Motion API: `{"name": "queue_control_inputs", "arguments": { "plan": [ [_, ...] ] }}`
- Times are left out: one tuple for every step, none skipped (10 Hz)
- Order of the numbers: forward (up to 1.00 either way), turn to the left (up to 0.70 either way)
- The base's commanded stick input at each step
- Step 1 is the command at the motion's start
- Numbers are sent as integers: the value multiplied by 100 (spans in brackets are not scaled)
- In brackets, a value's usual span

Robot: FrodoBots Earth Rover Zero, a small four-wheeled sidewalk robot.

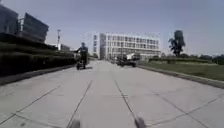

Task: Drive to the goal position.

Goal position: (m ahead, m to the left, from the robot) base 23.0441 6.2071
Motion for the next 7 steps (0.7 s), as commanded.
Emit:
{"name": "queue_control_inputs", "arguments": {
  "plan": [
    [100, -21],
    [100, -2],
    [100, 1],
    [100, 1],
    [100, 1],
    [100, 22],
    [100, 41]
  ]
}}
